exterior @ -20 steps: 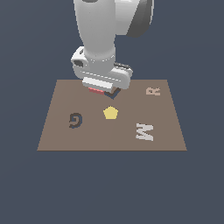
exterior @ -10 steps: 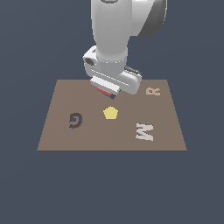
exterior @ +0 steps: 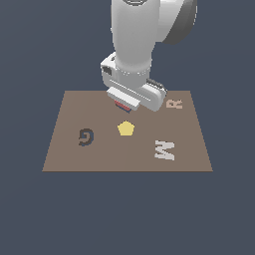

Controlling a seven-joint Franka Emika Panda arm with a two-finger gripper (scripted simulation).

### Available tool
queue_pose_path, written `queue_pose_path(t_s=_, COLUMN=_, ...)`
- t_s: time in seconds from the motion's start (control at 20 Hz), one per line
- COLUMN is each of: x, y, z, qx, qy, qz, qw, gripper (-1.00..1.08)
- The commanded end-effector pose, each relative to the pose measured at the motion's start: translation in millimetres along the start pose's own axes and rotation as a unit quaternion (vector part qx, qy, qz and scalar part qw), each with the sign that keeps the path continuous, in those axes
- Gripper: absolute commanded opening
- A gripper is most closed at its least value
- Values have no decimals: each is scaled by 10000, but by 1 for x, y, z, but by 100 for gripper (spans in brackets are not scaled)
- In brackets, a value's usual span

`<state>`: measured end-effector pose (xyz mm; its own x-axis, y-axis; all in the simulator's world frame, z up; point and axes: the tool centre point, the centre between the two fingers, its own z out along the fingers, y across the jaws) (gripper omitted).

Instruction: Insert a designated object into the corresponding slot on a board.

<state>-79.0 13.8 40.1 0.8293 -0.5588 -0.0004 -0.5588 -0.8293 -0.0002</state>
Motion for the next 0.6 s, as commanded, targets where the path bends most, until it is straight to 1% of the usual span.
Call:
queue_pose_path(t_s=0.0, x=0, y=-1, z=0, qx=0, qy=1, qz=45, qw=10000, gripper=-100)
queue_pose_path(t_s=0.5, x=1, y=-2, z=10, qx=1, qy=0, qz=45, qw=10000, gripper=-100)
queue_pose_path(t_s=0.55, x=1, y=-2, z=10, qx=1, qy=0, qz=45, qw=10000, gripper=100)
